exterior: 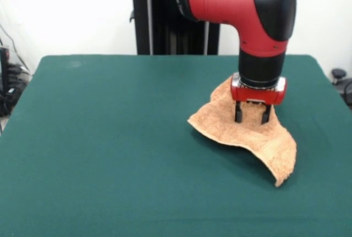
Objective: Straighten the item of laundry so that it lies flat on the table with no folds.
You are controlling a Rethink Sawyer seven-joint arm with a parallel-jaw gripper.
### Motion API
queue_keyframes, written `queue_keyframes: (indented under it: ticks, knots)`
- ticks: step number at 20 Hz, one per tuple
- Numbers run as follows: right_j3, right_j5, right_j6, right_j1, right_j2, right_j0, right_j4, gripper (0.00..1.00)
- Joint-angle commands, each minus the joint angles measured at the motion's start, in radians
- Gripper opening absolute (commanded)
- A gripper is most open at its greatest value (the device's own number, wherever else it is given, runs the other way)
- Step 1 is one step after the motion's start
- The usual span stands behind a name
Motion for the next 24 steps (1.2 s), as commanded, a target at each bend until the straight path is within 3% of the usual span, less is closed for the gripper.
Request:
queue_keyframes:
  ticks: [1, 24]
  knots:
    - [-0.119, -0.230, 0.106, 0.222, 0.087, -0.075, -0.079, 1.00]
    - [-0.180, -0.233, 0.088, 0.257, 0.123, -0.165, -0.283, 1.00]
